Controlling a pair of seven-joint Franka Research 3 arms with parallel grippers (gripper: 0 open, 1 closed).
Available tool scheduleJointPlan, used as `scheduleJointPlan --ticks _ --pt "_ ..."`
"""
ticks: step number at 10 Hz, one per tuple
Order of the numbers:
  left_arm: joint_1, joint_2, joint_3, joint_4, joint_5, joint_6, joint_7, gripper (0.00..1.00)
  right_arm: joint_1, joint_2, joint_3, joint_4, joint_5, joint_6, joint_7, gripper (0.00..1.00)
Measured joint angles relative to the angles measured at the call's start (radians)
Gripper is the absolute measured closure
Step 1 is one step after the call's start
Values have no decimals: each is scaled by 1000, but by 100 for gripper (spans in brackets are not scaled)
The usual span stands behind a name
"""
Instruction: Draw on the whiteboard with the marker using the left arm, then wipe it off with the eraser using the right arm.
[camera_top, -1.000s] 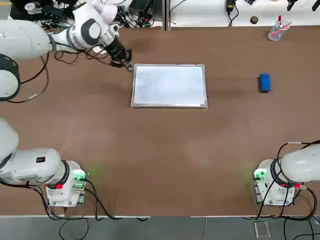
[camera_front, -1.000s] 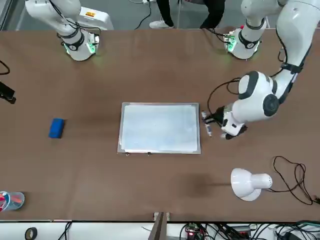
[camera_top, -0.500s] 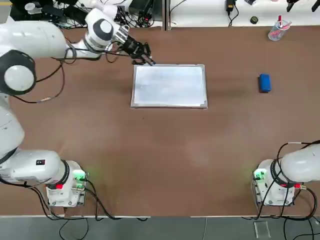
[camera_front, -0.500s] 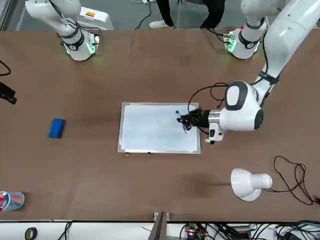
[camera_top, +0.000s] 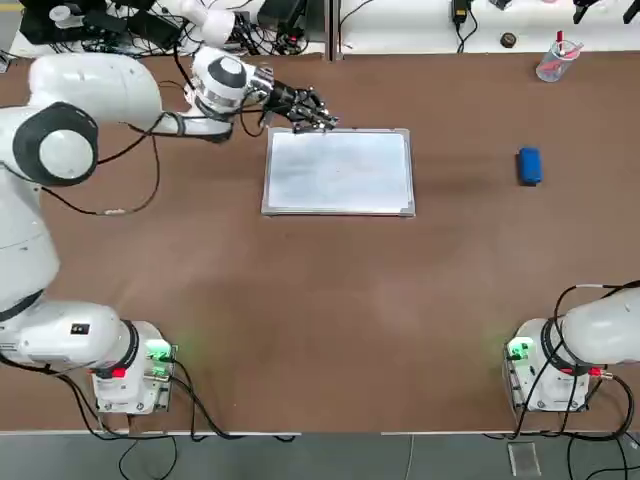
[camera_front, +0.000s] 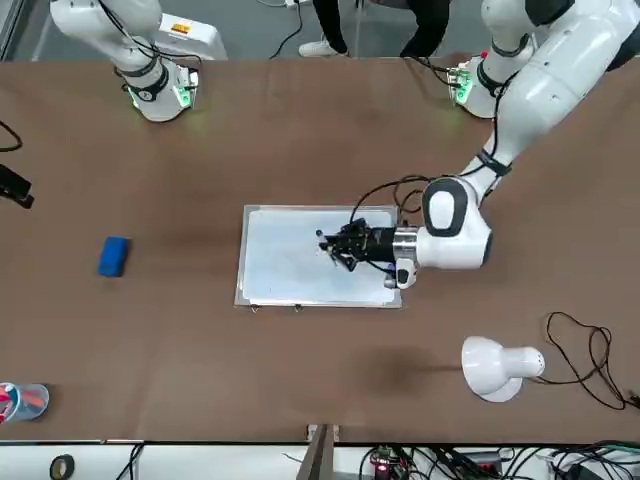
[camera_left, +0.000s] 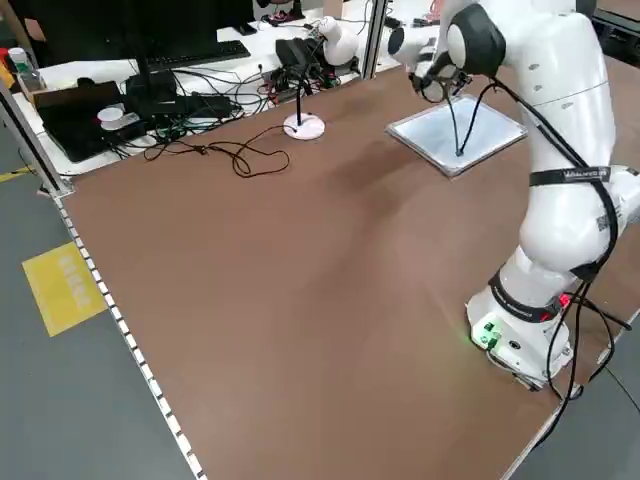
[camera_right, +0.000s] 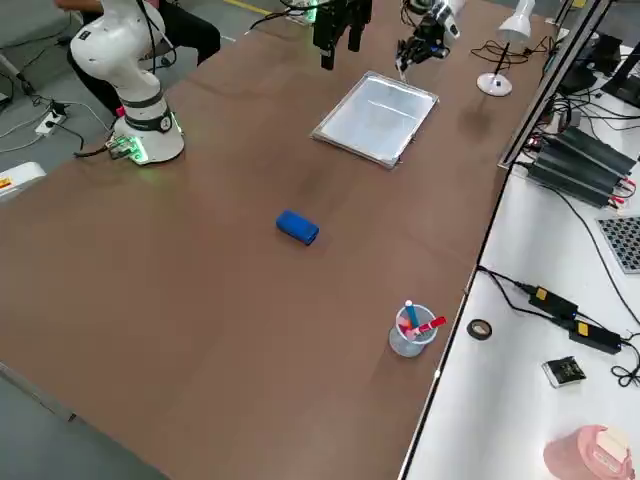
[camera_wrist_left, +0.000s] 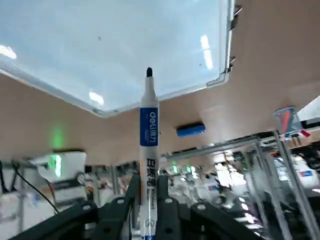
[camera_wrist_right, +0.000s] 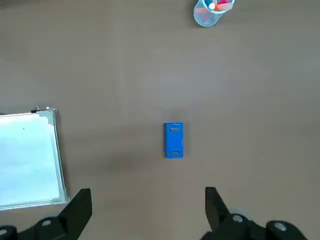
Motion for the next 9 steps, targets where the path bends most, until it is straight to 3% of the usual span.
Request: scheduleJointPlan --ticks 3,9 --pt "-12 45 0 6 -172 3 5 83 0 0 0 -1 0 -5 0 0" --pt "-39 137 0 11 -376 1 174 83 0 0 1 -2 0 -5 0 0"
